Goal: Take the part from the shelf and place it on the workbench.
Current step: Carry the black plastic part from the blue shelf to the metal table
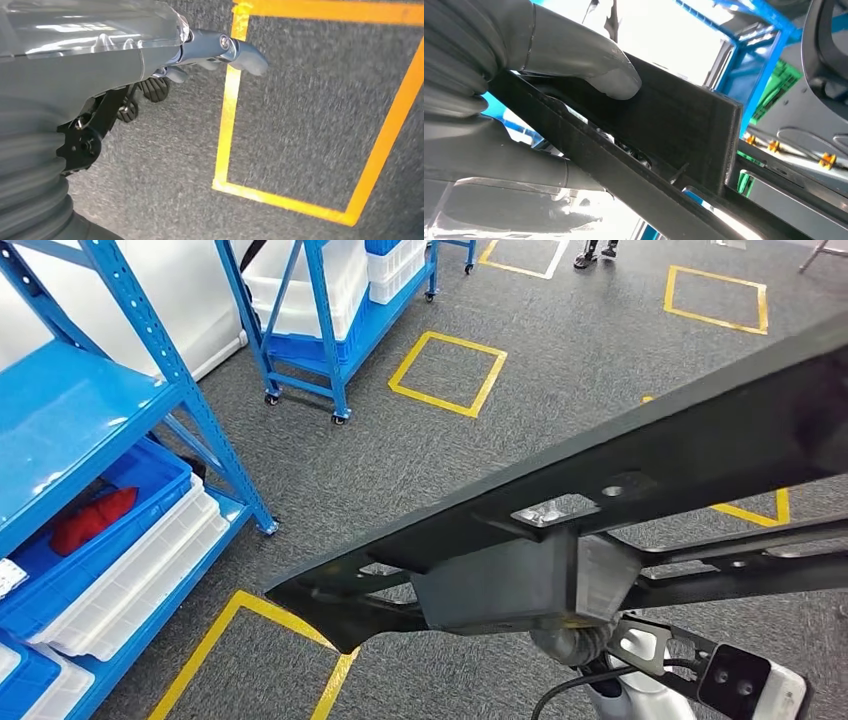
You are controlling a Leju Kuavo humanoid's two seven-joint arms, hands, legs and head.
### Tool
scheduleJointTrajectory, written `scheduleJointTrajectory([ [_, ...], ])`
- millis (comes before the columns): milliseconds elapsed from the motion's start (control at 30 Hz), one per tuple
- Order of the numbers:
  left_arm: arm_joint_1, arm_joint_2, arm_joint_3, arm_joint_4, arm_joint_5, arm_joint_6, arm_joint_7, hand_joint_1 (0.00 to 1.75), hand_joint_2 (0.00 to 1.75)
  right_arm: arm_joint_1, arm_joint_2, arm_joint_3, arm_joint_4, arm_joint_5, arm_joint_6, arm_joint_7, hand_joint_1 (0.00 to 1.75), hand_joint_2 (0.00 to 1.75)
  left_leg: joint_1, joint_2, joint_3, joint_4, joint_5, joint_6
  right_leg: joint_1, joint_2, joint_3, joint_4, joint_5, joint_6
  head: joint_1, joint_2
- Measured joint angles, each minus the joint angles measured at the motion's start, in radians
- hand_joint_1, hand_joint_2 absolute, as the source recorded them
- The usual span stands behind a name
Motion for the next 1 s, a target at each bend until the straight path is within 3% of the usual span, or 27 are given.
scheduleJointTrajectory([
  [67,0.003,0.000,0.000,0.000,0.000,-0.001,0.001,0.00,1.75,-0.014,-0.003,0.013,0.004,-0.002,-0.021,0.000,1.75,1.75,-0.004,0.027,-0.001,-0.003,0.002,0.008,0.000,-0.057,-0.054,0.116,-0.064,0.004,0.000,0.000],
  [133,0.007,0.000,0.001,0.000,0.000,-0.001,0.003,0.00,1.75,-0.021,-0.007,0.031,0.009,0.000,-0.042,0.000,1.75,1.75,-0.007,0.056,-0.002,-0.003,0.000,0.010,-0.004,-0.073,-0.103,0.225,-0.105,0.008,0.000,0.000],
  [167,0.007,0.000,0.002,0.000,0.000,-0.002,0.003,0.00,1.75,-0.023,-0.009,0.039,0.011,0.004,-0.053,0.000,1.75,1.75,-0.007,0.069,-0.002,-0.003,0.000,0.010,-0.006,-0.075,-0.103,0.230,-0.098,0.009,0.000,0.000],
  [200,0.006,0.000,0.002,0.000,0.000,-0.004,0.002,0.00,1.75,-0.026,-0.011,0.048,0.012,0.009,-0.062,0.000,1.75,1.75,-0.008,0.081,-0.001,-0.002,-0.002,0.009,-0.007,-0.080,-0.084,0.198,-0.075,0.008,0.000,0.000],
  [267,0.003,-0.001,0.002,0.000,0.000,-0.009,-0.002,0.00,1.75,-0.033,-0.014,0.063,0.011,0.022,-0.079,0.000,1.75,1.75,-0.010,0.101,0.002,0.000,-0.006,0.003,-0.003,-0.114,-0.009,0.066,-0.021,0.003,0.000,0.000],
  [333,0.002,-0.003,0.002,0.000,0.000,-0.014,-0.010,0.00,1.75,-0.036,-0.019,0.077,0.007,0.032,-0.094,0.000,1.75,1.75,-0.015,0.117,0.005,0.002,-0.011,-0.007,0.006,-0.145,0.038,-0.027,0.000,-0.008,0.000,0.000],
  [367,0.001,-0.004,0.002,0.000,0.000,-0.016,-0.014,0.00,1.75,-0.037,-0.022,0.083,0.006,0.034,-0.103,0.000,1.75,1.75,-0.018,0.127,0.007,0.003,-0.013,-0.012,0.010,-0.148,0.043,-0.041,-0.002,-0.013,0.000,0.000],
  [433,-0.002,-0.006,0.002,0.000,0.000,-0.019,-0.022,0.00,1.75,-0.036,-0.029,0.090,0.005,0.034,-0.120,0.000,1.75,1.75,-0.017,0.142,0.010,0.002,-0.018,-0.023,0.010,-0.126,0.041,-0.047,0.002,-0.025,0.000,0.000],
  [500,-0.004,-0.009,0.002,0.000,0.000,-0.020,-0.032,0.00,1.75,-0.037,-0.035,0.093,0.003,0.027,-0.129,0.000,1.75,1.75,-0.013,0.113,-0.001,0.036,-0.046,-0.033,0.005,-0.105,0.044,-0.055,0.008,-0.037,0.000,0.000],
  [567,-0.001,-0.012,0.002,0.000,-0.001,-0.019,-0.044,0.00,1.75,-0.037,-0.038,0.094,0.001,0.014,-0.131,0.000,1.75,1.75,-0.010,0.062,-0.051,0.148,-0.107,-0.038,0.004,-0.083,0.045,-0.059,0.012,-0.045,0.000,0.000],
  [600,0.001,-0.013,0.002,0.000,-0.001,-0.018,-0.049,0.00,1.75,-0.036,-0.040,0.094,0.001,0.010,-0.131,0.000,1.75,1.75,-0.009,0.048,-0.084,0.218,-0.136,-0.040,0.004,-0.071,0.044,-0.058,0.012,-0.047,0.000,0.000],
  [633,0.003,-0.014,0.002,0.000,-0.001,-0.017,-0.052,0.00,1.75,-0.035,-0.042,0.094,0.001,0.006,-0.129,0.000,1.75,1.75,-0.009,0.043,-0.111,0.271,-0.150,-0.041,0.004,-0.057,0.044,-0.057,0.012,-0.048,0.000,0.000],
  [667,0.005,-0.014,0.002,0.000,-0.001,-0.016,-0.055,0.00,1.75,-0.034,-0.043,0.094,0.001,0.004,-0.127,0.000,1.75,1.75,-0.009,0.040,-0.123,0.289,-0.144,-0.042,0.004,-0.043,0.044,-0.056,0.012,-0.048,0.000,0.000],
  [700,0.005,-0.015,0.003,0.000,-0.001,-0.016,-0.057,0.00,1.75,-0.033,-0.045,0.094,0.001,0.003,-0.125,0.000,1.75,1.75,-0.008,0.039,-0.117,0.269,-0.119,-0.042,0.004,-0.028,0.045,-0.054,0.012,-0.047,0.000,0.000],
  [733,0.005,-0.015,0.003,0.000,0.000,-0.016,-0.058,0.00,1.75,-0.033,-0.047,0.094,0.001,0.001,-0.123,0.000,1.75,1.75,-0.006,0.031,-0.095,0.213,-0.080,-0.041,0.003,-0.014,0.046,-0.051,0.011,-0.045,0.000,0.000],
  [800,0.005,-0.015,0.003,0.000,0.000,-0.015,-0.060,0.00,1.75,-0.033,-0.054,0.094,0.001,-0.004,-0.121,0.000,1.75,1.75,0.000,-0.014,-0.040,0.082,-0.022,-0.037,0.003,0.011,0.042,-0.043,0.007,-0.037,0.000,0.000],
  [867,0.005,-0.017,0.003,0.001,-0.001,-0.015,-0.060,0.00,1.75,-0.030,-0.063,0.093,0.001,-0.013,-0.120,0.000,1.75,1.75,0.001,-0.047,-0.016,0.024,-0.010,-0.030,0.001,0.033,0.034,-0.038,0.008,-0.024,0.000,0.000],
  [933,0.002,-0.019,0.003,0.001,-0.001,-0.015,-0.062,0.00,1.75,-0.023,-0.077,0.086,-0.001,-0.031,-0.113,0.000,1.75,1.75,-0.001,-0.030,-0.013,0.017,-0.008,-0.018,-0.002,0.052,0.028,-0.040,0.013,-0.010,0.000,0.000],
  [1000,-0.001,-0.020,0.003,0.001,0.000,-0.017,-0.066,0.00,1.75,-0.017,-0.092,0.072,-0.003,-0.048,-0.101,0.000,1.75,1.75,0.000,-0.006,-0.009,0.007,-0.002,-0.003,0.000,0.017,0.015,-0.016,-0.003,0.000,0.000,0.000],
])
